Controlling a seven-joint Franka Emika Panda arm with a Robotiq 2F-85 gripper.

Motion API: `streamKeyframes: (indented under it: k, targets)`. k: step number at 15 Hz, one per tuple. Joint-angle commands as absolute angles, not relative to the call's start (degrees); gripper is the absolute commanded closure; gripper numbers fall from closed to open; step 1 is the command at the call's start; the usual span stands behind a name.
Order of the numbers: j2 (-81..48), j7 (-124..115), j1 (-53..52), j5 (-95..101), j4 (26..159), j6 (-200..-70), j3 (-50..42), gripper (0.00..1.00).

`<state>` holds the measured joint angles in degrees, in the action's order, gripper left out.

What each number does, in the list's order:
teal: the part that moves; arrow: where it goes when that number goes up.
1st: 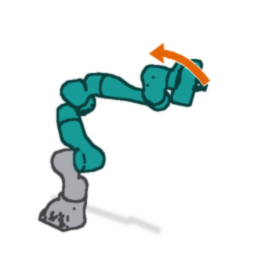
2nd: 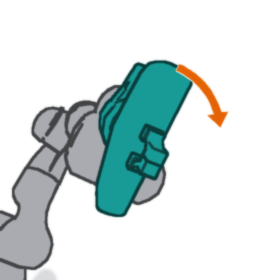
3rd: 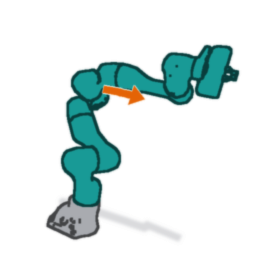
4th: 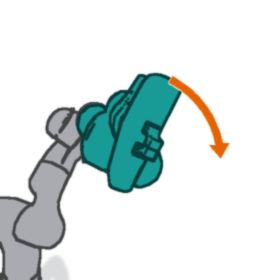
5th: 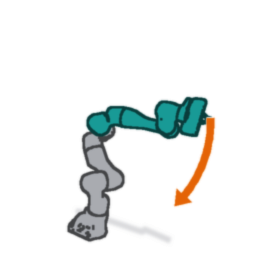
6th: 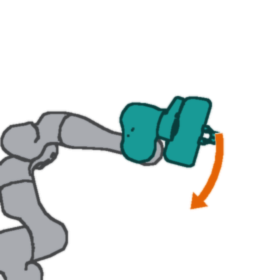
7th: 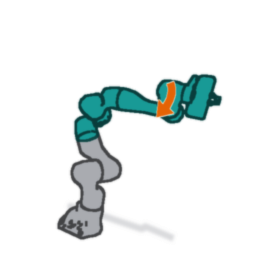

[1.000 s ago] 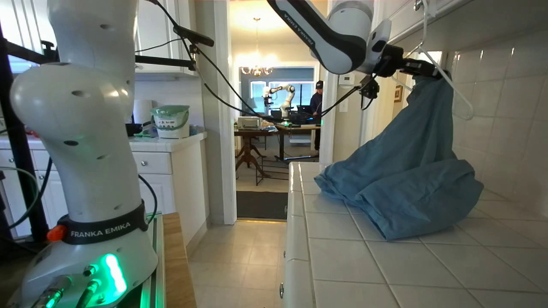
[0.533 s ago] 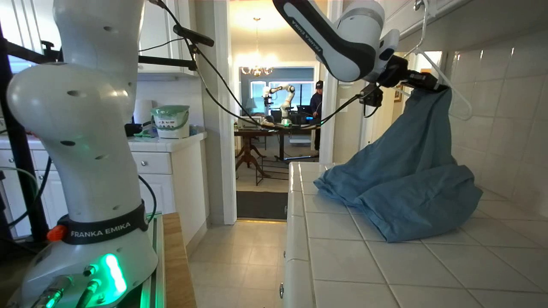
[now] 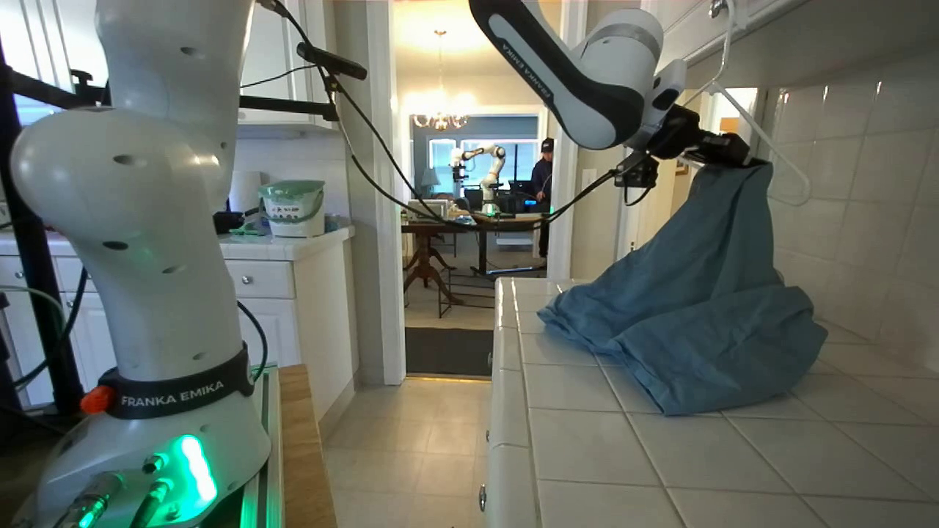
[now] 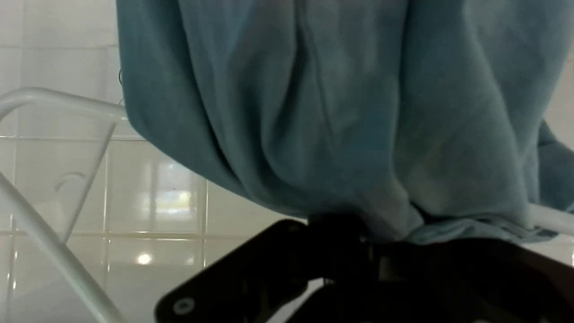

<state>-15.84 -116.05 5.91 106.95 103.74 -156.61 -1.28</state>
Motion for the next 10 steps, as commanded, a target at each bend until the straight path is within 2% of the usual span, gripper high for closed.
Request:
streamKeyframes:
  k: [1,9,10]
  targets:
    - [-16.3,-111.2,5.9,102.7,103.3,-156.5,-1.2,0.60]
    - [-12.8,-115.7,4.1,104.6,105.1,-151.4,-0.3,0.03]
    - [-12.6,-116.2,3.9,104.8,105.2,-151.1,-0.2,0.01]
